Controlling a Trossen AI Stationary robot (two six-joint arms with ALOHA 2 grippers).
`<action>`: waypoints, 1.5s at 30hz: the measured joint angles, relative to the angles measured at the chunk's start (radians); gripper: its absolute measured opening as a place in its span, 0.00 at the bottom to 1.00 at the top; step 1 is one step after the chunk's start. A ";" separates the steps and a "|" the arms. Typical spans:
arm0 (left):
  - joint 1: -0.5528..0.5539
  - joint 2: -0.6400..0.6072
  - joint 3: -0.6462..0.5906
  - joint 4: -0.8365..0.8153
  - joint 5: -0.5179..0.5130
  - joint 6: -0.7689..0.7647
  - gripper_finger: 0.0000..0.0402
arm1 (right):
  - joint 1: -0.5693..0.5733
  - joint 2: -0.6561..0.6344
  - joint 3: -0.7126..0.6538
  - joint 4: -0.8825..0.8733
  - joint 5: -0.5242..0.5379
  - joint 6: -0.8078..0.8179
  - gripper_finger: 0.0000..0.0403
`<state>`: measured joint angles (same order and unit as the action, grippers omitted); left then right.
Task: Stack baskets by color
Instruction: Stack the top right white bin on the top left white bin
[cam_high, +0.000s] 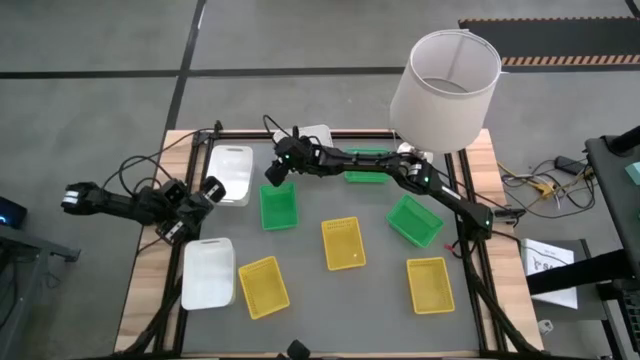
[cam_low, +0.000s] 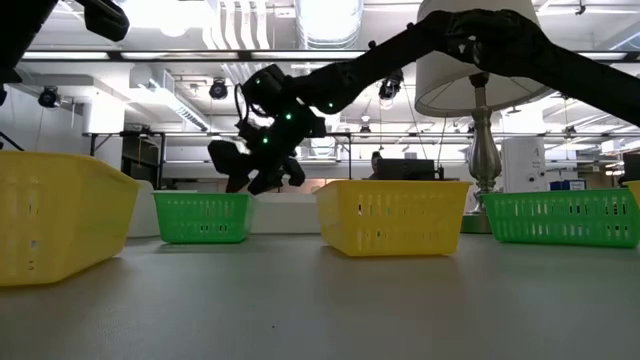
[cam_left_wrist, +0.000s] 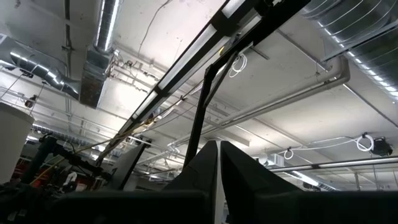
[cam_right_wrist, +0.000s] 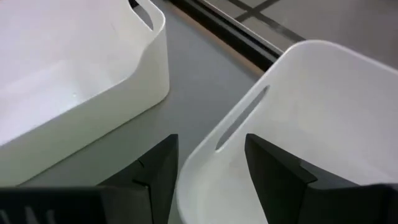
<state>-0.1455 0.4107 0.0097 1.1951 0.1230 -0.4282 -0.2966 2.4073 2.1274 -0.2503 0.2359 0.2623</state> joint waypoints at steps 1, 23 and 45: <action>0.000 0.000 0.000 0.000 0.000 0.000 0.01 | 0.000 0.000 -0.010 0.007 0.000 0.000 0.44; 0.000 -0.001 0.001 0.001 -0.005 -0.004 0.01 | 0.084 -0.050 0.059 -0.149 0.084 -0.434 0.04; 0.000 -0.007 0.001 0.087 -0.007 -0.006 0.01 | 0.171 0.007 0.131 0.179 -0.328 -0.720 0.03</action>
<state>-0.1455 0.4041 0.0105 1.2822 0.1162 -0.4339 -0.1252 2.4139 2.2581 -0.0711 -0.0921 -0.4572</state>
